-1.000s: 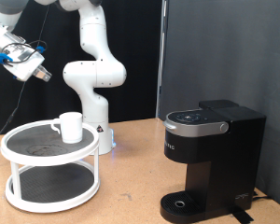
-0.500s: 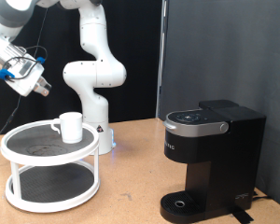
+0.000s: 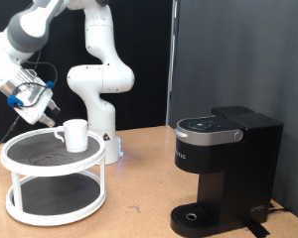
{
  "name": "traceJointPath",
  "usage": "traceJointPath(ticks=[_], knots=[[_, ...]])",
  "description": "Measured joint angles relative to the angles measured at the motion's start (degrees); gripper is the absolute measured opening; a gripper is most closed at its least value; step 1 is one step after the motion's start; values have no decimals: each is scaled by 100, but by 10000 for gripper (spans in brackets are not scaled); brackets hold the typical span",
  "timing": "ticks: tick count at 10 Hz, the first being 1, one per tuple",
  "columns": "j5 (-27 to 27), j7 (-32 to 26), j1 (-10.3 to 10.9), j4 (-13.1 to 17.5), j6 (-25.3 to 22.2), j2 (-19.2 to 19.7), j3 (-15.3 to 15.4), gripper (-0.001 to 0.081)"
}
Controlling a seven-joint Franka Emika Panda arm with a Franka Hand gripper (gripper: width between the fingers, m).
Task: Make a cup of coffee with the keurig machine
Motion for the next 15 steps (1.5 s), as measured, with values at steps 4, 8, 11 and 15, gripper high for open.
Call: traceJointPath(ticks=[4,8,11,15], knots=[[-2,-163,1,-353,364,7,-1,733],[6,-254,1,-421,424,7,-25,633],[18,-305,1,-428,425,7,-40,313],[29,-307,-1,-442,448,7,-44,11]])
